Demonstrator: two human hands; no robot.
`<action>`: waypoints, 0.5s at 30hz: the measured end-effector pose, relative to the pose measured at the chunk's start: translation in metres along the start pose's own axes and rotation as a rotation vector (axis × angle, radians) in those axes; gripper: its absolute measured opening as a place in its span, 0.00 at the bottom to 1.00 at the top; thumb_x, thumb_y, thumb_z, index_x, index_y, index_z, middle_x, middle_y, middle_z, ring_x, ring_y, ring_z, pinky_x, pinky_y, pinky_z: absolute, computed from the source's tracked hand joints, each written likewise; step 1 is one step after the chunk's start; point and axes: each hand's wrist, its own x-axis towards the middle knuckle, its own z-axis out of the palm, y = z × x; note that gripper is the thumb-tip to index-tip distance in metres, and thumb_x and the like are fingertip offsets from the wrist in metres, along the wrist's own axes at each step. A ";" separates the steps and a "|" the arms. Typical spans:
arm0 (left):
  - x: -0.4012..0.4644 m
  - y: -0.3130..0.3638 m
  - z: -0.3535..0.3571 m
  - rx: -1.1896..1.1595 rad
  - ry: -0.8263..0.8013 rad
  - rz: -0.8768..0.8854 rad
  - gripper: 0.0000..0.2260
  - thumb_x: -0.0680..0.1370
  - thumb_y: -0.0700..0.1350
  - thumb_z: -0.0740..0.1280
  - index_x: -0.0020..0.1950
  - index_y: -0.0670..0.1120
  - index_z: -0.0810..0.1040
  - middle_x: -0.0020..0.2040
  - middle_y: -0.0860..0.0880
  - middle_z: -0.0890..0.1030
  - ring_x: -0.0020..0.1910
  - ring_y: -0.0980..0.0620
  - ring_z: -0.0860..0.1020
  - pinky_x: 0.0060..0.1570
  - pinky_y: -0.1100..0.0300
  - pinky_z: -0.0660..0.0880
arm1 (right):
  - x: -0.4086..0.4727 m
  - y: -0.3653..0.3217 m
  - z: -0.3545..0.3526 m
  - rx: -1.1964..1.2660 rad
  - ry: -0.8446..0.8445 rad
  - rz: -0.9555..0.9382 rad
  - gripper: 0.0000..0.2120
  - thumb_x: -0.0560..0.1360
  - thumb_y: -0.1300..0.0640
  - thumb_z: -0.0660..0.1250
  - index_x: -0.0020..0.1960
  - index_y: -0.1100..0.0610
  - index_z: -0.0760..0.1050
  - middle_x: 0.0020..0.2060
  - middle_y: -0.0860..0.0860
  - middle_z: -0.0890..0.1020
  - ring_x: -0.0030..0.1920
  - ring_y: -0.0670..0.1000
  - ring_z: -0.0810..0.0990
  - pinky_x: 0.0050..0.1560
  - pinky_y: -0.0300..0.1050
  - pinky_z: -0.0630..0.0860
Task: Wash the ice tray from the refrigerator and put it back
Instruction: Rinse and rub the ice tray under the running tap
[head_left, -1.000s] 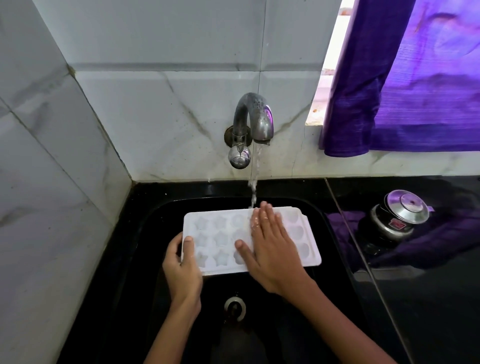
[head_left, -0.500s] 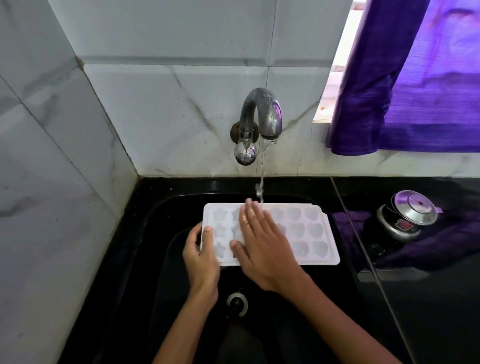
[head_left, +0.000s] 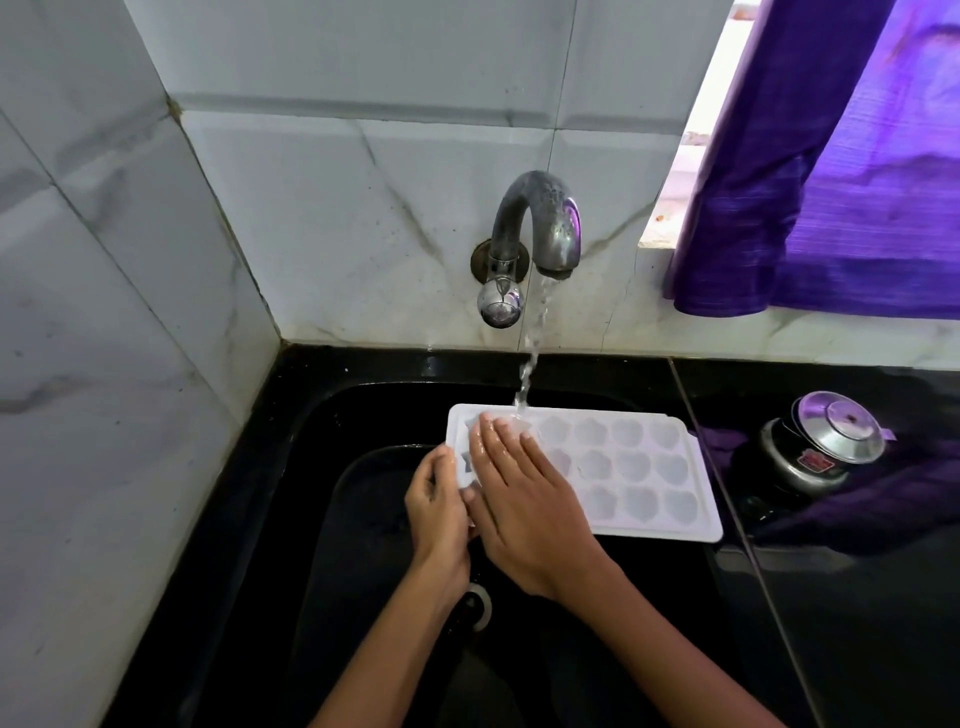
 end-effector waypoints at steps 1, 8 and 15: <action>0.000 0.000 0.001 -0.011 -0.003 -0.012 0.10 0.81 0.48 0.60 0.57 0.47 0.78 0.49 0.48 0.83 0.48 0.50 0.81 0.34 0.63 0.79 | -0.006 0.002 0.001 0.004 -0.001 -0.014 0.26 0.82 0.48 0.43 0.72 0.61 0.65 0.71 0.56 0.68 0.73 0.53 0.63 0.72 0.49 0.55; 0.001 -0.002 0.008 -0.019 -0.056 -0.008 0.09 0.81 0.48 0.59 0.49 0.49 0.78 0.43 0.47 0.84 0.40 0.50 0.82 0.35 0.57 0.80 | -0.022 0.031 -0.008 0.025 -0.030 0.133 0.38 0.73 0.36 0.31 0.75 0.58 0.31 0.74 0.52 0.32 0.74 0.49 0.30 0.70 0.41 0.28; -0.004 -0.005 0.023 0.016 -0.155 -0.055 0.11 0.82 0.45 0.58 0.55 0.44 0.79 0.52 0.43 0.83 0.53 0.47 0.81 0.53 0.55 0.78 | 0.004 0.016 -0.004 -0.082 0.021 0.046 0.26 0.79 0.50 0.48 0.71 0.63 0.66 0.71 0.59 0.66 0.73 0.54 0.63 0.71 0.49 0.53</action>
